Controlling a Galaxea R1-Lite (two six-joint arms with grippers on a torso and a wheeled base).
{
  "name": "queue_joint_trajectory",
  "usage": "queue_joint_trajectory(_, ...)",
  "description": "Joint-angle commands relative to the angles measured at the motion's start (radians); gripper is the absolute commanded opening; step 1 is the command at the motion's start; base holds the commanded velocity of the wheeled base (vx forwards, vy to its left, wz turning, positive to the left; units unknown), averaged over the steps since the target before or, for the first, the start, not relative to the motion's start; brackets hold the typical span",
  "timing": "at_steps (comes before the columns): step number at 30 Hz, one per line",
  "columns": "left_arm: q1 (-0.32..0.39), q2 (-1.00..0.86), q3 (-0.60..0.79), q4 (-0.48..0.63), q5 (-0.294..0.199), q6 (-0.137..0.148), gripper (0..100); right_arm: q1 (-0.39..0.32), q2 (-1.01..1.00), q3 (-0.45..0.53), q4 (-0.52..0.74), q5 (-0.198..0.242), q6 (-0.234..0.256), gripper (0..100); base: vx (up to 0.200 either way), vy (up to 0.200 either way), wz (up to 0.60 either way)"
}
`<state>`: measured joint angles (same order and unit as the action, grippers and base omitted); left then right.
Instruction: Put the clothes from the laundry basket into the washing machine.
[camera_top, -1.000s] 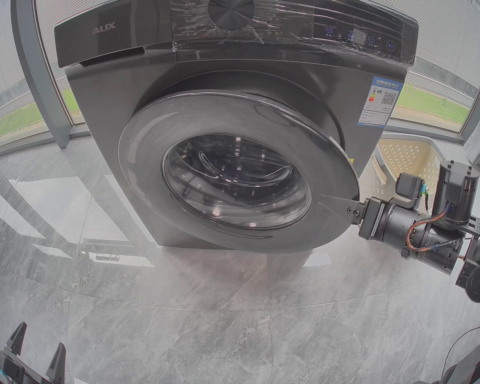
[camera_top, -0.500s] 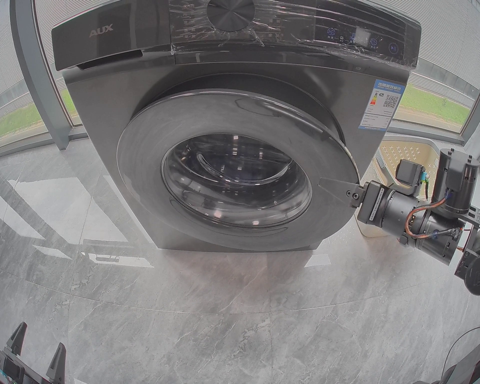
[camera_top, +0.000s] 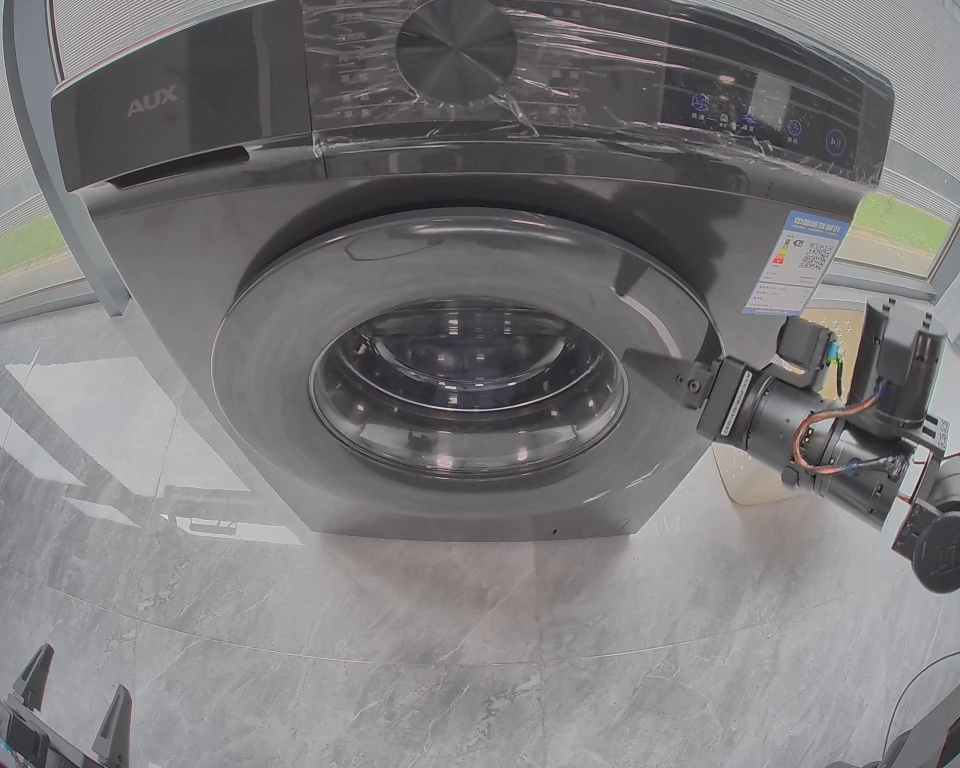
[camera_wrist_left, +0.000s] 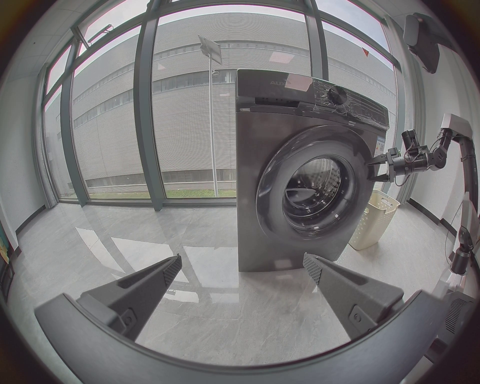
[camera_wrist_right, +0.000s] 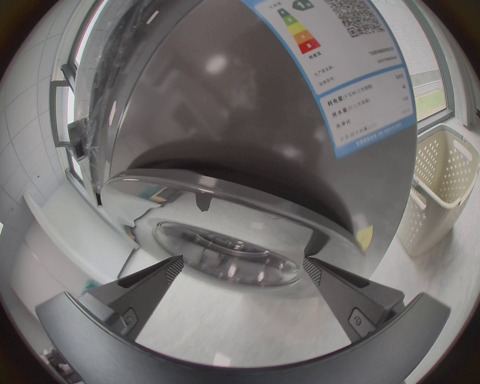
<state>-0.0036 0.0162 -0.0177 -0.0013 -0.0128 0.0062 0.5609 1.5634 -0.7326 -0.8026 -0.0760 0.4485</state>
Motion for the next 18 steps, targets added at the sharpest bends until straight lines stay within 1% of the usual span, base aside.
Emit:
queue_joint_trajectory(1,0.001,-0.012,0.016,0.0,0.0,0.0,100,-0.001,-0.003,0.002,-0.015,-0.022,-0.004,100,0.0,0.0,0.0)
queue_joint_trajectory(7,0.001,-0.012,0.016,0.0,0.0,0.0,100,0.027,-0.017,0.05,-0.015,-0.034,-0.007,100,0.0,0.0,0.0)
queue_joint_trajectory(8,0.001,-0.013,0.016,0.0,0.0,0.0,100,0.05,-0.04,0.085,-0.015,-0.031,-0.013,100,0.0,0.0,0.0)
queue_joint_trajectory(9,0.001,-0.013,0.016,0.0,0.0,0.0,100,0.051,-0.043,0.09,-0.015,-0.031,-0.013,100,0.0,0.0,0.0)
queue_joint_trajectory(10,0.001,-0.013,0.016,0.0,-0.001,0.0,100,0.09,-0.083,0.162,-0.012,-0.021,-0.024,100,0.0,0.0,0.0)
queue_joint_trajectory(11,0.001,-0.012,0.016,0.0,0.0,0.0,100,0.106,-0.098,0.188,-0.012,-0.019,-0.031,100,0.0,0.0,0.0)
queue_joint_trajectory(12,0.001,-0.012,0.016,0.0,0.0,0.0,100,0.145,-0.128,0.252,-0.012,-0.018,-0.054,100,0.0,0.0,0.0)
queue_joint_trajectory(14,0.001,-0.012,0.016,0.0,-0.001,0.0,100,0.2,-0.178,0.364,-0.015,-0.018,-0.1,100,0.0,0.0,0.0)
queue_joint_trajectory(15,0.001,-0.012,0.016,0.0,-0.001,0.0,100,0.211,-0.203,0.403,-0.015,-0.016,-0.119,100,0.0,0.0,0.0)
queue_joint_trajectory(16,0.001,-0.012,0.016,0.0,-0.001,0.0,100,0.211,-0.203,0.403,-0.015,-0.016,-0.119,100,0.0,0.0,0.0)
queue_joint_trajectory(17,0.001,-0.012,0.016,0.0,-0.001,0.0,100,0.217,-0.273,0.487,-0.014,-0.008,-0.162,100,0.0,0.0,0.0)
queue_joint_trajectory(18,0.001,-0.012,0.016,0.0,-0.001,0.0,100,0.209,-0.332,0.538,-0.015,0.005,-0.183,100,0.0,0.0,0.0)
